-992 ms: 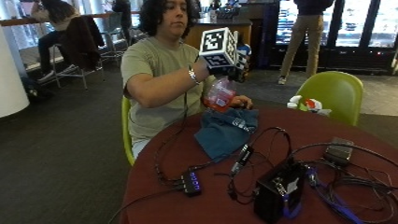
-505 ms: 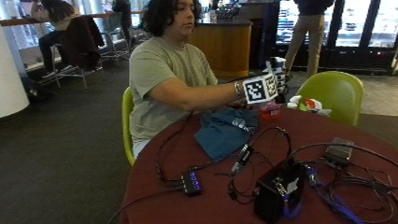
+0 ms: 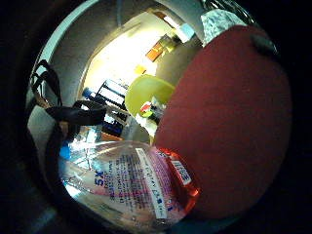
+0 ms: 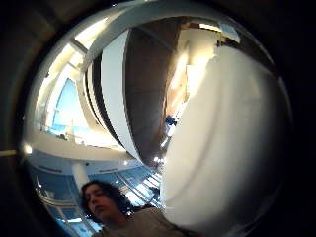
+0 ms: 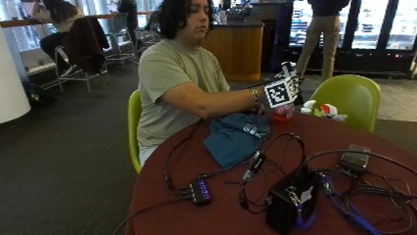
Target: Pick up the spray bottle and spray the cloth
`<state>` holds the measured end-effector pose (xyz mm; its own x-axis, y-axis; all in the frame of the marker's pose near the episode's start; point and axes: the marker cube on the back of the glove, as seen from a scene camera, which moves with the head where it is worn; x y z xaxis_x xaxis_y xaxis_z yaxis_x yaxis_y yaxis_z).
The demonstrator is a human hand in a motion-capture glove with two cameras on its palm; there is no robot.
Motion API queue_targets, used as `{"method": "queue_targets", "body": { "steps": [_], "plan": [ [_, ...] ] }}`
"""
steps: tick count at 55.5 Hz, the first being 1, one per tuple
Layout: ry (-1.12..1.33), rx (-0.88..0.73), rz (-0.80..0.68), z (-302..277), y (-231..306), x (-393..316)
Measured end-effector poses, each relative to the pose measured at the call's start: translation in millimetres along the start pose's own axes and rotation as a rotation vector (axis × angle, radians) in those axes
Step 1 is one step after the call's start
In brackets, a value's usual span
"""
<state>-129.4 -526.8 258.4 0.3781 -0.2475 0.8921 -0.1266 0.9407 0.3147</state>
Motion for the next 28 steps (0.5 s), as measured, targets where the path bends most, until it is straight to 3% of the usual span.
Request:
{"method": "queue_targets", "body": {
  "steps": [14, 20, 28],
  "plan": [
    [0.025, 0.025, 0.01, -6.8, -6.7, 3.1],
    [0.162, -0.192, 0.117, -21.1, 11.8, 19.3],
    [0.309, -0.272, 0.16, -56.5, 46.5, 1.6]
  ]
}}
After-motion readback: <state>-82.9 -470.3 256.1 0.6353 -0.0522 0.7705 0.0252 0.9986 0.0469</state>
